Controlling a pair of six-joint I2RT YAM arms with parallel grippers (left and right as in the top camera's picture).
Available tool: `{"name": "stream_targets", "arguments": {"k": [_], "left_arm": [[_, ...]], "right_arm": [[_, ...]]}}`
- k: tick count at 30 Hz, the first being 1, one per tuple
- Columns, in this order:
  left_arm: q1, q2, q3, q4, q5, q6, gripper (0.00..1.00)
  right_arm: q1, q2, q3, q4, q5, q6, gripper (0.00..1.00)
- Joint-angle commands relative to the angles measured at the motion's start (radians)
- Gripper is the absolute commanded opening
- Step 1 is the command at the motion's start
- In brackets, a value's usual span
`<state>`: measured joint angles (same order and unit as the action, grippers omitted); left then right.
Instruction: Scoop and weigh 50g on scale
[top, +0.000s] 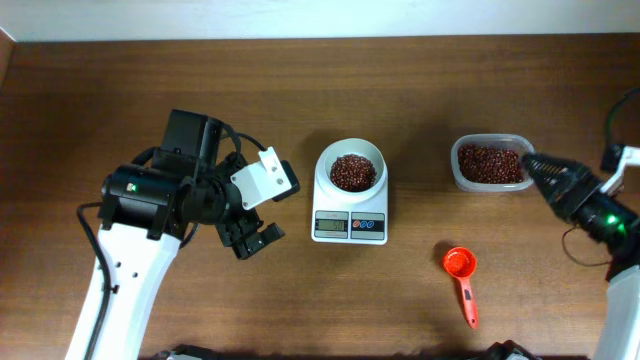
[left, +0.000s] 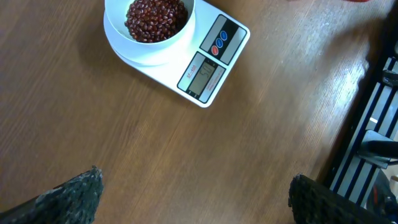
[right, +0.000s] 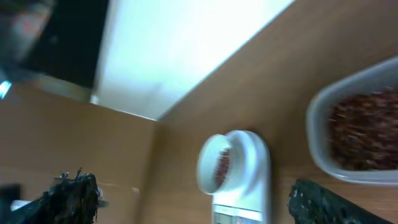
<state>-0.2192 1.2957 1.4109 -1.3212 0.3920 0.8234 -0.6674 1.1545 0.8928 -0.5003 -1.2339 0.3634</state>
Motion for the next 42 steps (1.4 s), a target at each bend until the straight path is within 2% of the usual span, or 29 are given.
{"name": "stream_targets", "arguments": {"k": [1, 14, 18, 22, 27, 28, 33, 36, 40, 42], "left_arm": [[0.004, -0.015, -0.003, 0.000, 0.004, 0.008, 0.99], [0.004, -0.015, -0.003, 0.000, 0.004, 0.008, 0.99], [0.004, -0.015, -0.003, 0.000, 0.004, 0.008, 0.99], [0.004, -0.015, -0.003, 0.000, 0.004, 0.008, 0.99], [0.004, -0.015, -0.003, 0.000, 0.004, 0.008, 0.99], [0.004, -0.015, -0.003, 0.000, 0.004, 0.008, 0.99], [0.004, -0.015, -0.003, 0.000, 0.004, 0.008, 0.99], [0.004, -0.015, -0.003, 0.000, 0.004, 0.008, 0.99], [0.004, -0.015, -0.003, 0.000, 0.004, 0.008, 0.99], [0.004, -0.015, -0.003, 0.000, 0.004, 0.008, 0.99]], "right_arm": [[0.027, -0.009, 0.040, 0.003, -0.064, 0.193, 0.99], [0.038, -0.007, 0.040, 0.004, -0.042, 0.191, 0.99], [0.092, -0.019, 0.040, 0.004, 0.182, 0.187, 0.99], [0.222, -0.063, 0.040, 0.020, 0.361, 0.101, 0.99], [0.419, -0.198, 0.040, 0.026, 0.593, -0.002, 0.99], [0.488, -0.258, 0.039, 0.025, 0.692, -0.024, 0.99], [0.652, -0.411, -0.009, 0.029, 0.930, -0.039, 0.99], [0.708, -0.483, -0.071, 0.061, 0.992, -0.047, 0.99], [0.719, -0.583, -0.193, 0.185, 1.008, -0.048, 0.99], [0.721, -0.652, -0.285, 0.279, 1.007, -0.102, 0.99]]}}
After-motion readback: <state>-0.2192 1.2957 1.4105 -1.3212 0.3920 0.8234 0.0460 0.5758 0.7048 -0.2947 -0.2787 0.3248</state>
